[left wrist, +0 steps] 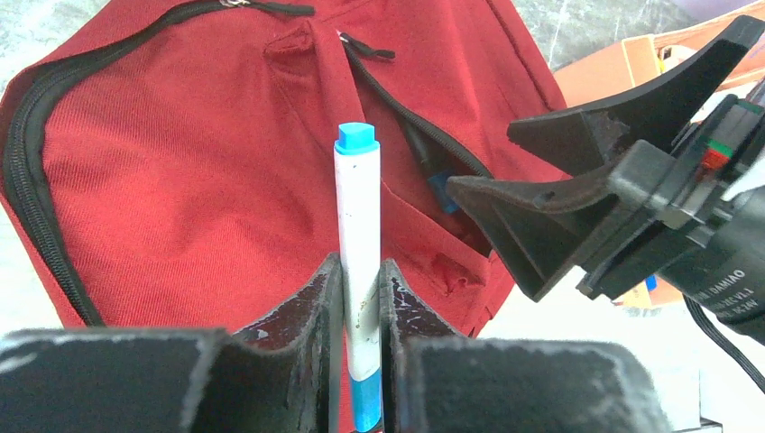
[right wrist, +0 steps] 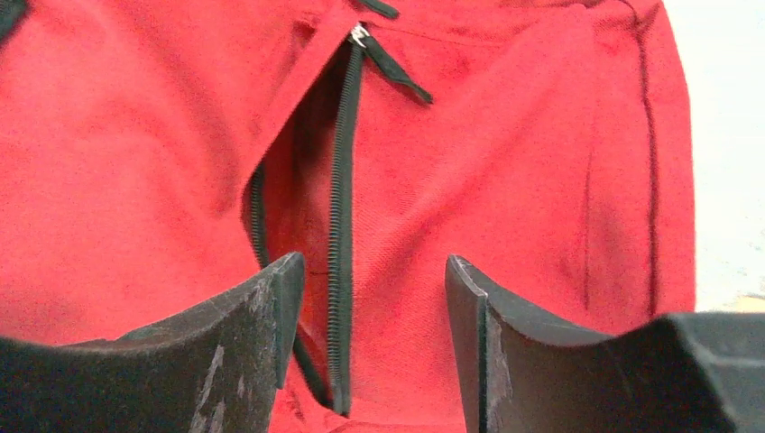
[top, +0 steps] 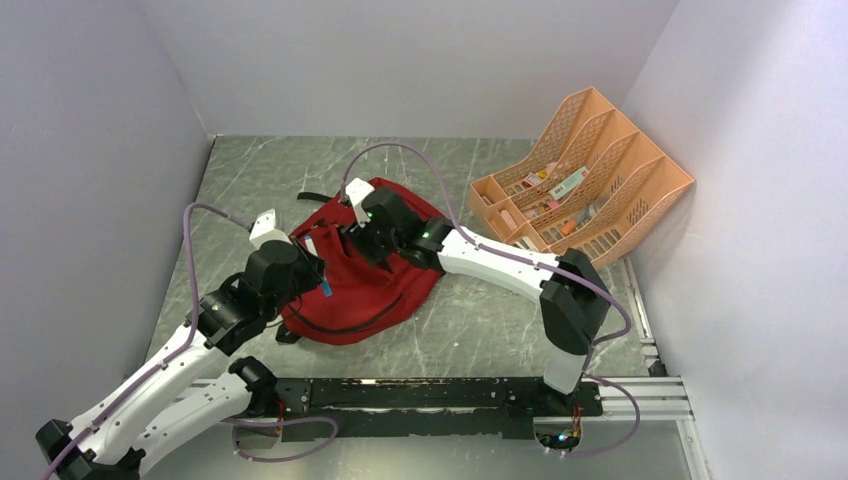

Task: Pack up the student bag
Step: Place the stationery in the student bag.

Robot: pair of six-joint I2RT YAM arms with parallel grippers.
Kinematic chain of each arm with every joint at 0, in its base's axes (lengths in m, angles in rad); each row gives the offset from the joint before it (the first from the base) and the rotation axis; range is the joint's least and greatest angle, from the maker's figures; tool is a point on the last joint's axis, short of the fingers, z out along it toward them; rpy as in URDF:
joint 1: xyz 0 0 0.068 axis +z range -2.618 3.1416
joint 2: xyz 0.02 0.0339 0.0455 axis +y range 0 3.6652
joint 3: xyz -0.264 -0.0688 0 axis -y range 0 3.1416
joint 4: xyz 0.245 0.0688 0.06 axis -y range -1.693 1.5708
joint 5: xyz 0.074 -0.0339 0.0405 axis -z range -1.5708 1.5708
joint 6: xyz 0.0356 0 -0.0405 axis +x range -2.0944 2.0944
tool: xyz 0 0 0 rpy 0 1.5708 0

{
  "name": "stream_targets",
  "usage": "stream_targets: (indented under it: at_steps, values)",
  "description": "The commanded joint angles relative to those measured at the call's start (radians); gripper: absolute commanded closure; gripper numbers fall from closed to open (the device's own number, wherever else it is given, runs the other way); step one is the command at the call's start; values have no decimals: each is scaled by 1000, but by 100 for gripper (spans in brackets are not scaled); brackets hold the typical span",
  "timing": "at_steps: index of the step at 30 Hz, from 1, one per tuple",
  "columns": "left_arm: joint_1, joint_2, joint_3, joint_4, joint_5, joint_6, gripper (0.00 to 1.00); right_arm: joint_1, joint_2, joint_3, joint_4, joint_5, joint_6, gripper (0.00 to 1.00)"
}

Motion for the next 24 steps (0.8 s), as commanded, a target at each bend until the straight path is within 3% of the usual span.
stream_targets:
  at_steps: [1, 3, 10, 14, 24]
  values:
    - [-6, -11, -17, -5, -8, -11, 95, 10, 32, 15, -18, 113, -78, 39]
    - [-6, -9, -25, 4, -1, -15, 95, 12, 42, 17, -20, 132, -87, 44]
    - [-6, 49, -36, 83, 73, -16, 95, 10, -12, -46, 96, 142, -27, 86]
    - [-4, 114, -29, 178, 135, -26, 95, -3, -19, -36, 115, 101, 9, 100]
    - [52, 356, 42, 340, 273, -41, 95, -76, -51, -34, 177, -40, 142, 100]
